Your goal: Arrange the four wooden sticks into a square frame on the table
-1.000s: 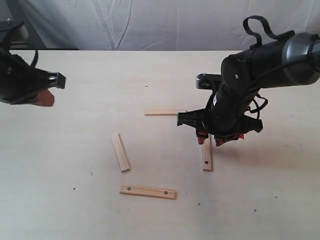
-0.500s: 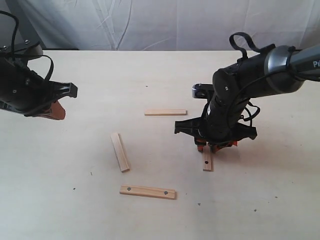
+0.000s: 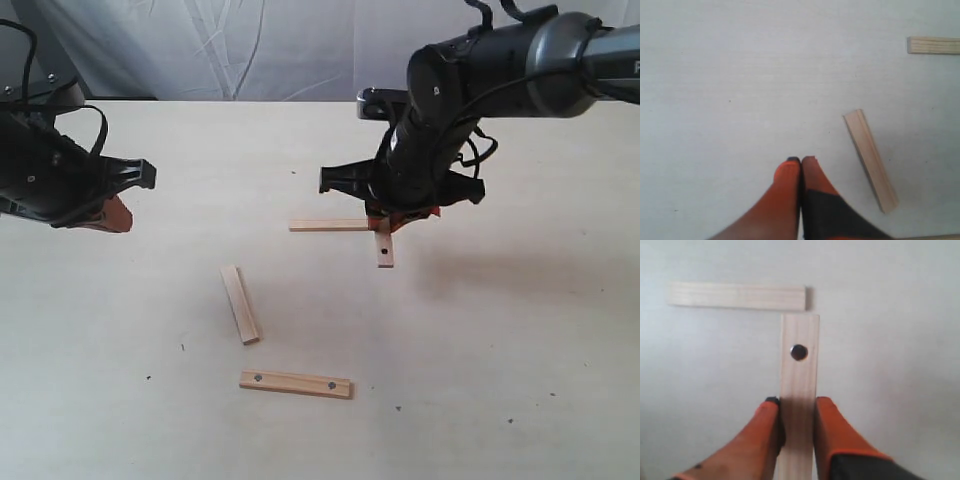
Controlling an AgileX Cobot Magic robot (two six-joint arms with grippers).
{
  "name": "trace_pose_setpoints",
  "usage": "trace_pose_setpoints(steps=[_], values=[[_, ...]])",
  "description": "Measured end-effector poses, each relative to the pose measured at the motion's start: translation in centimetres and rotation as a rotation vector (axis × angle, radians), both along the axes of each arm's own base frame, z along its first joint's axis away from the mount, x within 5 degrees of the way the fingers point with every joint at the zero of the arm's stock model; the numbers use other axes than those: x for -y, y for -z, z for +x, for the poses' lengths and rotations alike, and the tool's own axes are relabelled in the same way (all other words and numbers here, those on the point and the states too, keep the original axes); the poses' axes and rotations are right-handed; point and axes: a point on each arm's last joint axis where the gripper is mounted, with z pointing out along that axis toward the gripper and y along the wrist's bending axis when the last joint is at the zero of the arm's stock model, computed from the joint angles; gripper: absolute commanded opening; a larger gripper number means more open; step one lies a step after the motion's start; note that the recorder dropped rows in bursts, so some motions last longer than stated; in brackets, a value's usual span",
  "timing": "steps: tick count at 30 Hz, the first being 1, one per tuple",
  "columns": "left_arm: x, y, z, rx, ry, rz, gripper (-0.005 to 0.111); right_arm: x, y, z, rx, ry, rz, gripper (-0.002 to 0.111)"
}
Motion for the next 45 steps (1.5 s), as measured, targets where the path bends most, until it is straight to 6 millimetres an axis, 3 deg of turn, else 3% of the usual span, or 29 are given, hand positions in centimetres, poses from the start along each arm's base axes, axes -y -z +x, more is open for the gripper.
trace_pose_setpoints(steps=[11,25,32,36,41,45], values=[[0.0,-0.2,0.3,0.024,-0.02,-0.014,0.0,-2.2,3.7,3.6,-0.029,-0.01,-0.021,0.0],[0.1,-0.2,0.3,0.032,-0.03,-0.028,0.0,-2.3,5.0,3.6,-0.068,-0.01,-0.041,0.001],[0.1,-0.3,0.4,0.035,-0.031,-0.027,0.0,-2.3,5.0,3.5,-0.072,-0.012,-0.043,0.04],[0.1,-0.3,0.4,0.035,-0.031,-0.027,0.0,-2.3,5.0,3.5,-0.076,0.001,-0.041,0.042],[0.5,-0.3,0.4,0.036,-0.016,-0.026,0.0,-1.9,2.7,3.3,-0.066,0.017,-0.027,0.042],[3.5,-0.1,-0.1,0.037,0.109,0.008,0.0,1.1,-1.2,3.7,-0.052,0.053,-0.017,0.042]])
